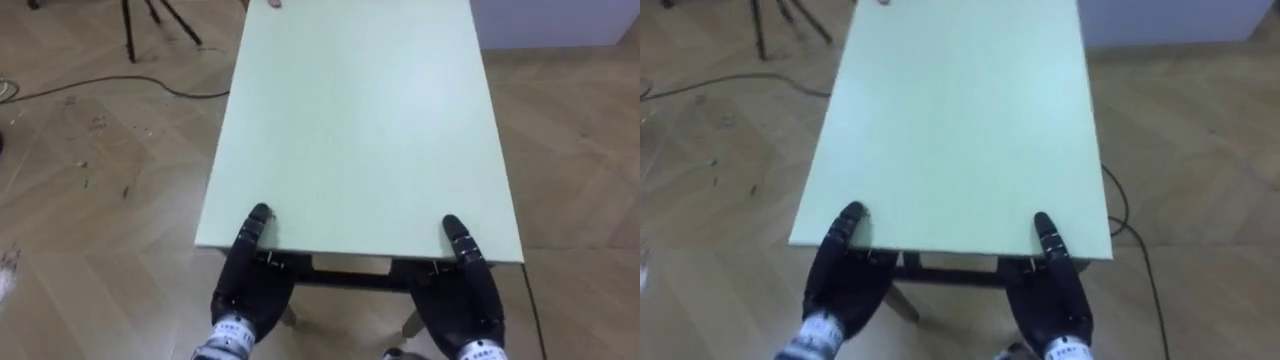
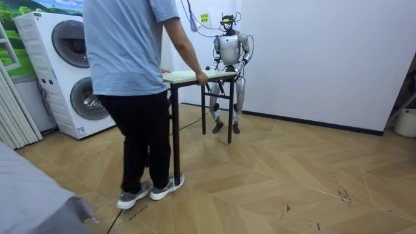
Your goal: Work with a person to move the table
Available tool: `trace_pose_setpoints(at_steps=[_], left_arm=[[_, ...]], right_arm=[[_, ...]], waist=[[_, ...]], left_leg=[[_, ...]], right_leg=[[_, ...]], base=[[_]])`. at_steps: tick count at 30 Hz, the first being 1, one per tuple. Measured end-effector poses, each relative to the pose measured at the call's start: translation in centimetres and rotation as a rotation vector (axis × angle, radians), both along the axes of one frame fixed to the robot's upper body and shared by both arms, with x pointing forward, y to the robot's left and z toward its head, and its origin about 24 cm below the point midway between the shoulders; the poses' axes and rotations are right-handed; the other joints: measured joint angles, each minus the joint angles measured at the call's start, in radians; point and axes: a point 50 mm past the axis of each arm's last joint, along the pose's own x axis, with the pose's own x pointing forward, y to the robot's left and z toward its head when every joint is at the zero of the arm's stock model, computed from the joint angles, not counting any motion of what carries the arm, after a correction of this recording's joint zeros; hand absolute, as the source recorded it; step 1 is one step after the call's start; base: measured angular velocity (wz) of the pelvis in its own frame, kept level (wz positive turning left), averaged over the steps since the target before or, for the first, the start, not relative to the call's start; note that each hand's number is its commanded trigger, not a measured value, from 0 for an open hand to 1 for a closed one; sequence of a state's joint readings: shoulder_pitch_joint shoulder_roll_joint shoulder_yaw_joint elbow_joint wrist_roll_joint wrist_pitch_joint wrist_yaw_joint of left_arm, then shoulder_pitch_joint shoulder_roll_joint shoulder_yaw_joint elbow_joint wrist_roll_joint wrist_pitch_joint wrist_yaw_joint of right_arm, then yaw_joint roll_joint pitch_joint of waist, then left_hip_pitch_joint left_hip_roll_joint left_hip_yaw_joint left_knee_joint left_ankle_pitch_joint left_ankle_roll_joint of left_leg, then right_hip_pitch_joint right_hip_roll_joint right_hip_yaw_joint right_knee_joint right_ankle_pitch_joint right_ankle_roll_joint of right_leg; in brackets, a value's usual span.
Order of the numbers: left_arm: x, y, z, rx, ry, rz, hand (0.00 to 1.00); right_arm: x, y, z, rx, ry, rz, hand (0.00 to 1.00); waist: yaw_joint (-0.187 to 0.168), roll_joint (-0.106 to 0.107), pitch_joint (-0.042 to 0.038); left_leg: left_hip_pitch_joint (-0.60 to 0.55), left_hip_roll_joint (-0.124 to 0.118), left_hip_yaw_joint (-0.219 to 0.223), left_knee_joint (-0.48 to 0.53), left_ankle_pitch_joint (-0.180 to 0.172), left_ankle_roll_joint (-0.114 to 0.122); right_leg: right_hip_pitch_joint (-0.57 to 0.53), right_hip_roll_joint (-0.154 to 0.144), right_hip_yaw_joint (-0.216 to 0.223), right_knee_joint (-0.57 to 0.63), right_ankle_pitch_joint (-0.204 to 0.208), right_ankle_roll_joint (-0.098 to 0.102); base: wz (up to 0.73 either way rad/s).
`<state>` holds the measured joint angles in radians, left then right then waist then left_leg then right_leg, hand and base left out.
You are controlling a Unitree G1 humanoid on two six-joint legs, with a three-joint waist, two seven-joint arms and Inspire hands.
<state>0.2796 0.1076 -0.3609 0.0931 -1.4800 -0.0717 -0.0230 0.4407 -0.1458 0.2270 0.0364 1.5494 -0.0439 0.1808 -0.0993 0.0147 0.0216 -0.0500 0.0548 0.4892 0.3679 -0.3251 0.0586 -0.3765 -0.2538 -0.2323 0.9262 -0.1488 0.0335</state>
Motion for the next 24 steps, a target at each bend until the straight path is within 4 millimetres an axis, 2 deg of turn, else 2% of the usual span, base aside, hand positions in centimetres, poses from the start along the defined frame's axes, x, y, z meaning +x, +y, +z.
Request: trace_pose_setpoints(at_steps=[1,2,3,4,5,6,7,8,9,10,11,13,15,18,20,22,23,24], left_arm=[[-0.2,0.1,0.0,-0.005,0.004,0.000,1.00],[-0.1,0.0,0.0,-0.013,0.004,0.004,1.00],[0.0,0.1,0.1,-0.015,-0.001,0.011,1.00],[0.1,0.3,0.2,-0.013,-0.005,0.022,1.00],[0.0,0.4,0.2,-0.013,-0.005,0.023,1.00],[0.0,0.3,0.2,-0.013,-0.007,0.020,1.00],[0.1,0.1,0.6,-0.017,-0.026,0.023,1.00],[0.3,0.3,1.0,-0.008,-0.047,0.024,1.00],[0.7,1.0,1.6,0.022,-0.080,0.015,1.00],[1.0,1.5,1.8,0.045,-0.091,0.021,1.00],[1.0,1.7,1.8,0.051,-0.091,0.026,1.00],[1.0,1.9,2.0,0.049,-0.100,0.040,1.00],[1.1,1.9,2.1,0.043,-0.104,0.053,1.00],[1.0,1.8,2.0,0.037,-0.099,0.059,1.00],[0.7,1.9,1.8,0.043,-0.090,0.061,1.00],[0.4,2.0,1.6,0.047,-0.075,0.061,1.00],[0.3,1.9,1.6,0.045,-0.070,0.057,1.00],[0.3,1.8,1.6,0.043,-0.068,0.058,1.00]], right_arm=[[0.1,0.0,0.0,-0.005,-0.002,0.005,1.00],[0.1,0.0,0.1,-0.006,-0.005,0.007,1.00],[0.4,0.2,0.2,-0.006,-0.014,0.016,1.00],[0.8,0.6,0.3,-0.003,-0.019,0.029,1.00],[0.8,0.8,0.3,0.002,-0.017,0.036,1.00],[0.8,0.8,0.3,0.005,-0.017,0.034,1.00],[1.2,0.6,0.6,0.003,-0.041,0.032,1.00],[1.4,0.8,0.8,0.009,-0.057,0.033,1.00],[1.5,1.5,0.8,0.038,-0.062,0.028,1.00],[1.5,1.9,0.8,0.057,-0.055,0.038,1.00],[1.5,2.1,0.8,0.061,-0.053,0.046,1.00],[1.9,2.3,1.0,0.054,-0.068,0.047,1.00],[2.4,2.2,1.3,0.040,-0.084,0.056,1.00],[2.7,2.1,1.3,0.029,-0.088,0.054,1.00],[2.4,2.2,1.1,0.031,-0.075,0.055,1.00],[2.2,2.3,0.8,0.032,-0.062,0.053,1.00],[2.1,2.3,0.7,0.032,-0.059,0.049,1.00],[2.1,2.3,0.7,0.030,-0.056,0.048,1.00]], waist=[[0.011,-0.001,-0.0008],[0.023,-0.004,-0.0017],[0.038,-0.017,0.0016],[0.060,-0.032,0.0116],[0.074,-0.026,0.0102],[0.088,-0.024,0.0049],[0.080,-0.009,-0.0085],[0.077,-0.005,-0.0131],[0.062,-0.061,-0.0140],[0.076,-0.102,-0.0101],[0.084,-0.108,-0.0104],[0.099,-0.101,-0.0077],[0.112,-0.097,-0.0063],[0.134,-0.080,-0.0008],[0.135,-0.075,0.0010],[0.150,-0.064,0.0069],[0.159,-0.064,0.0070],[0.169,-0.061,0.0069]], left_leg=[[-0.004,-0.003,0.030,0.013,0.000,0.003],[-0.008,-0.009,0.036,0.018,0.000,0.005],[-0.022,-0.015,0.045,0.041,-0.001,0.007],[-0.053,-0.013,0.005,0.087,0.000,0.010],[-0.081,-0.008,-0.038,0.120,0.006,0.019],[-0.154,-0.032,-0.127,0.136,0.022,0.029],[-0.213,-0.078,-0.165,0.034,0.105,0.056],[-0.223,-0.074,-0.114,0.005,0.134,0.097],[-0.234,-0.084,-0.055,-0.013,0.141,0.108],[-0.237,-0.089,-0.023,-0.011,0.142,0.110],[-0.241,-0.086,-0.019,-0.008,0.142,0.110],[-0.272,-0.078,-0.011,0.005,0.142,0.111],[-0.304,-0.070,0.001,0.036,0.143,0.111],[-0.335,-0.037,-0.023,0.070,0.161,0.095],[-0.337,-0.014,-0.038,0.076,0.176,0.085],[-0.340,0.010,-0.085,0.070,0.216,0.063],[-0.340,0.009,-0.105,0.062,0.231,0.053],[-0.340,0.002,-0.167,0.029,0.272,0.022]], right_leg=[[0.066,-0.008,0.016,0.060,-0.025,0.004],[0.103,-0.014,0.024,0.067,-0.030,0.006],[0.163,-0.027,0.044,0.035,-0.055,0.026],[0.167,-0.001,0.055,-0.016,-0.075,0.042],[0.173,0.021,0.059,-0.038,-0.072,0.039],[0.183,0.058,0.091,-0.109,-0.072,0.039],[0.182,0.091,0.109,-0.198,-0.078,0.049],[0.182,0.091,0.102,-0.216,-0.100,0.066],[0.193,0.066,0.093,-0.193,-0.144,0.078],[0.233,0.056,0.091,-0.216,-0.178,0.078],[0.259,0.056,0.087,-0.248,-0.187,0.075],[0.344,0.068,0.060,-0.433,-0.197,0.068],[0.368,0.070,0.060,-0.535,-0.229,0.063],[0.370,0.105,0.064,-0.587,-0.234,0.062],[0.371,0.133,0.068,-0.592,-0.227,0.043],[0.367,0.174,0.068,-0.595,-0.202,0.000],[0.364,0.181,0.067,-0.598,-0.194,-0.013],[0.360,0.196,0.055,-0.616,-0.176,-0.035]], base=[[-0.20],[-0.41],[-0.61],[-0.63],[-0.53],[-0.19],[-0.07],[0.23],[0.09],[0.00],[-0.38],[-0.38],[-0.33],[-0.22],[-0.02],[-0.08],[-0.19],[-0.12]])
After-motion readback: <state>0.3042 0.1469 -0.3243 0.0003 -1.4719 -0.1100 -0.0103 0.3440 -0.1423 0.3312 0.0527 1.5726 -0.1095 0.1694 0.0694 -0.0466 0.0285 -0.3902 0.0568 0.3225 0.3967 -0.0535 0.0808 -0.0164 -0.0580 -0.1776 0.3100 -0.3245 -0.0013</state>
